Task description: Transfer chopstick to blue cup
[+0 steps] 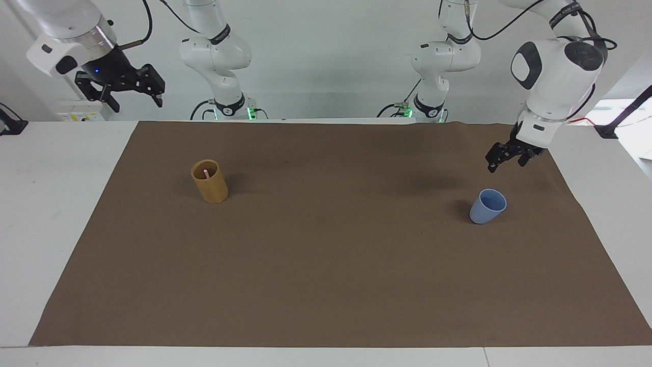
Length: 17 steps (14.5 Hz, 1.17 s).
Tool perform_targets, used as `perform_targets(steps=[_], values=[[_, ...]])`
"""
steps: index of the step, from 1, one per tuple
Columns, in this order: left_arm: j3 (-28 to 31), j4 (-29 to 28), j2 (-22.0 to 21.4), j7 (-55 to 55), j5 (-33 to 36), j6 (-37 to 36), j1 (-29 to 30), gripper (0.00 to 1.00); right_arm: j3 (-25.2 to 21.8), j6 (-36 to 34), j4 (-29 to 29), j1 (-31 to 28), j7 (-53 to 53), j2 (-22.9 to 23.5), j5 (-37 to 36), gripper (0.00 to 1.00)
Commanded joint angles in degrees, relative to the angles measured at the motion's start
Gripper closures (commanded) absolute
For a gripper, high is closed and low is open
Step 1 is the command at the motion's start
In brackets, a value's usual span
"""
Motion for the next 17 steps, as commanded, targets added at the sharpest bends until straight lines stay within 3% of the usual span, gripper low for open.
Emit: perform_targets(steps=[1, 5, 6, 8, 10, 12, 14, 17], values=[[-0.2, -1.8, 3.5, -1.2, 0.8, 7.1, 0.8, 0.02, 0.0, 4.7, -4.9, -0.1, -2.7, -2.8, 1.0, 0.00], [-0.2, -1.4, 6.9, -1.2, 0.9, 11.3, 2.4, 0.08, 0.0, 7.0, -7.0, 0.0, -5.8, -3.7, 1.1, 0.00], [-0.2, -1.6, 7.1, -1.2, 0.9, 11.5, 3.1, 0.14, 0.0, 7.1, -7.2, 0.0, -5.8, -3.8, 1.1, 0.00], [-0.3, -1.8, 7.8, -1.4, 0.9, 11.7, 3.1, 0.42, 0.1, 10.7, -11.3, 0.0, -5.9, -5.5, 1.7, 0.00], [-0.3, -1.8, 8.1, -1.4, 0.9, 11.8, 3.1, 0.70, 0.0, 20.0, -19.4, 0.0, -8.6, -8.9, 6.5, 0.00], [-0.3, -2.0, 8.4, -1.6, 0.9, 11.8, 3.1, 0.77, 0.0, 27.7, -25.8, 0.0, -13.2, -11.4, 10.2, 0.00], [-0.3, -2.6, 8.7, -1.9, 0.9, 13.5, 3.1, 1.00, 0.1, 34.0, -31.4, 0.1, -18.4, -13.6, 13.3, 0.00], [-0.2, -1.5, 9.0, -2.3, 0.9, 12.5, 3.0, 1.00, 0.0, 41.2, -36.7, -0.6, -30.9, -13.6, 21.4, 0.00]])
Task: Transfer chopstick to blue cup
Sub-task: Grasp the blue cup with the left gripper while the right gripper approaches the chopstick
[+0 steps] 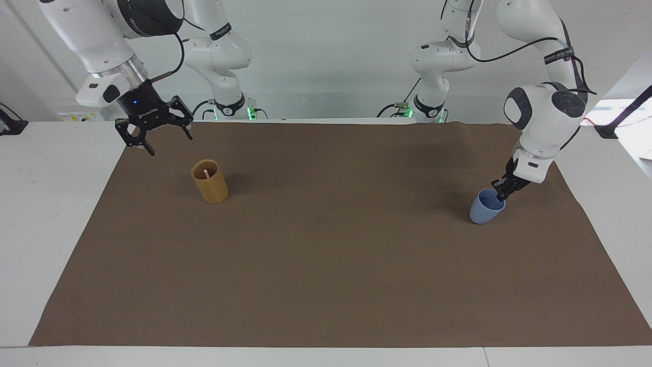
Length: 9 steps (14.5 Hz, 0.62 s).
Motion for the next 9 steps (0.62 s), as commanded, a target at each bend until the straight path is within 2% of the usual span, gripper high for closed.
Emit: perform_targets(steps=[1, 2, 4, 6, 9], values=[[-0.2, 1.7, 0.6, -3.3, 1.0, -1.0, -0.3, 1.00, 0.0, 6.8, -7.0, -0.9, -10.4, -1.9, 7.4, 0.00], [-0.6, 4.1, 0.5, -7.7, 1.0, -4.6, -1.7, 1.00, -0.1, 8.3, -8.5, -1.0, -13.1, -2.0, 9.2, 0.00], [-0.6, 5.6, 0.3, -17.6, 1.0, -7.7, -9.5, 1.00, -0.1, 10.7, -10.3, -1.2, -20.1, -1.9, 11.3, 0.00], [-0.6, 5.3, -0.3, -28.6, 1.0, -7.8, -18.3, 1.00, -0.1, 11.7, -12.4, -3.6, -26.4, -1.6, 15.2, 0.00], [-0.8, 4.8, -0.8, -39.6, 1.0, -7.4, -28.6, 1.00, -0.2, 14.2, -15.0, -5.2, -35.5, 0.0, 22.0, 0.00]])
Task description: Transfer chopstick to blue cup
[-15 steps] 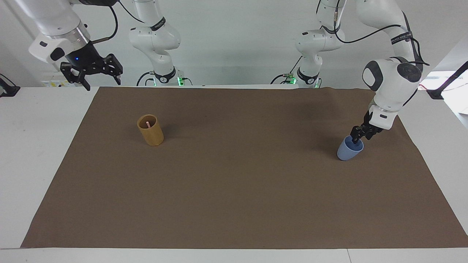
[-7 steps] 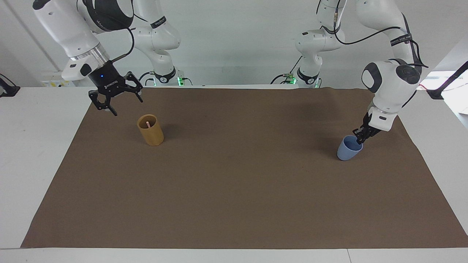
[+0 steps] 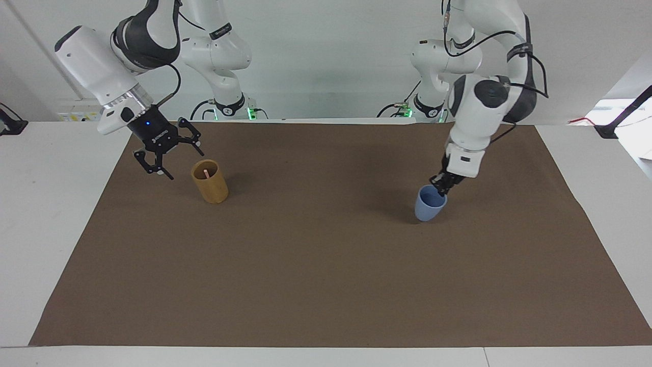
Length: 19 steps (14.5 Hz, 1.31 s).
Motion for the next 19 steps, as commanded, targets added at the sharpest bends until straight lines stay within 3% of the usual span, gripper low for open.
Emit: perform_targets(steps=[1, 3, 6, 7, 11, 12, 17, 18, 19], values=[[1.0, -0.1, -0.6, -7.8, 0.9, -0.9, -7.1, 1.00, 0.3, 3.1, -3.4, -0.8, -5.3, 0.1, 4.2, 0.00], [0.9, -0.2, -0.1, -12.5, 0.8, -0.2, -9.8, 1.00, 0.3, 4.6, -5.5, -0.4, -5.5, 0.0, 4.3, 0.00], [1.0, -0.3, -0.2, -13.3, 0.6, -0.6, -11.5, 0.86, 0.3, 6.9, -7.2, -0.2, -8.1, 0.1, 4.3, 0.00], [1.0, -0.3, -0.2, -13.3, 0.6, -0.5, -11.5, 0.86, 0.4, 7.1, -7.7, -0.2, -8.3, 0.2, 4.5, 0.01], [1.0, -0.3, -0.2, -13.2, 0.6, -0.6, -11.4, 0.65, 0.4, 10.9, -9.3, 3.1, -8.2, 0.3, 6.4, 0.17], [1.0, -0.2, -0.2, -13.2, 0.6, -0.7, -11.4, 0.55, 0.3, 11.3, -9.7, 4.1, -8.1, 0.3, 7.2, 0.21], [1.0, -0.3, -0.2, -13.2, 0.6, -0.9, -11.4, 0.52, 0.3, 11.6, -10.7, 4.2, -7.9, 0.1, 7.2, 0.47], [1.0, -0.2, -0.2, -13.2, 0.6, -0.9, -11.4, 0.49, 0.3, 11.4, -10.7, 4.2, -7.8, 0.1, 7.2, 0.49], [1.0, 0.4, -0.1, -13.3, 0.6, -1.3, -11.2, 0.38, 0.3, 11.1, -10.7, 4.1, -7.4, 0.1, 7.2, 0.49]])
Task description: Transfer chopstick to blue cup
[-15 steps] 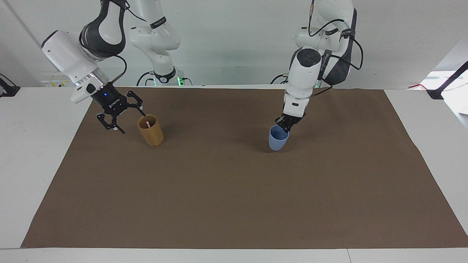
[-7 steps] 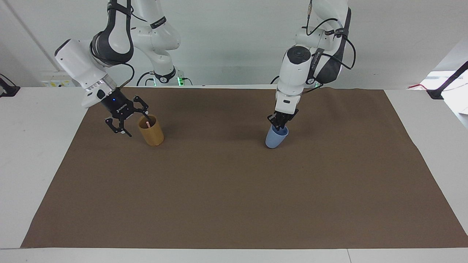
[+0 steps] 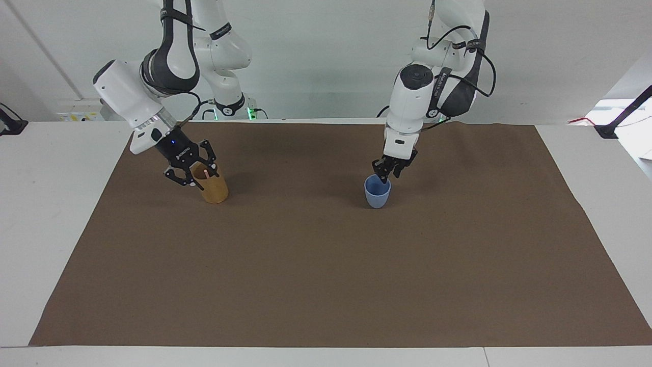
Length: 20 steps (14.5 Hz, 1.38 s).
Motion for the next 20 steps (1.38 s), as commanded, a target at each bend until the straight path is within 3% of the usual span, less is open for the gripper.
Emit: perform_targets(steps=[1, 2, 4, 6, 9, 12, 17, 20], values=[[0.7, 0.7, -0.1, -0.8, 0.5, -1.3, -0.2, 0.15, 0.1, 0.2, -1.1, -0.3, 0.1, -0.8, 1.5, 0.49], [0.8, 1.3, 0.0, -0.7, 0.4, -1.0, 0.3, 0.00, 0.1, -0.4, -1.1, -0.7, 0.6, -0.8, 1.5, 0.49], [1.1, 2.4, -0.9, -0.3, 0.4, -2.8, 2.7, 0.00, 0.1, -3.5, -1.1, -1.5, 1.9, -1.1, 1.5, 0.49], [1.3, 5.0, -2.9, 4.9, 0.9, -10.5, 6.3, 0.00, 0.0, -5.0, -1.0, -1.8, 2.5, -1.1, 1.4, 0.49], [1.3, 11.9, -4.2, 24.3, 0.9, -22.2, 16.9, 0.00, -0.1, -6.7, -1.0, -2.6, 3.3, -1.2, -0.2, 0.56], [1.3, 22.0, -1.6, 47.1, 0.8, -32.8, 26.9, 0.00, -0.1, -7.6, -0.8, -3.6, 3.5, -1.2, -2.6, 0.63], [1.3, 24.5, -1.4, 49.2, -0.2, -33.1, 30.5, 0.00, -0.1, -10.0, -0.6, -3.7, 8.0, -1.7, -5.6, 0.75], [1.4, 26.5, -2.1, 49.4, -1.7, -35.9, 30.5, 0.00, 0.0, -9.9, -0.1, -3.7, 8.8, -1.8, -6.5, 0.89]])
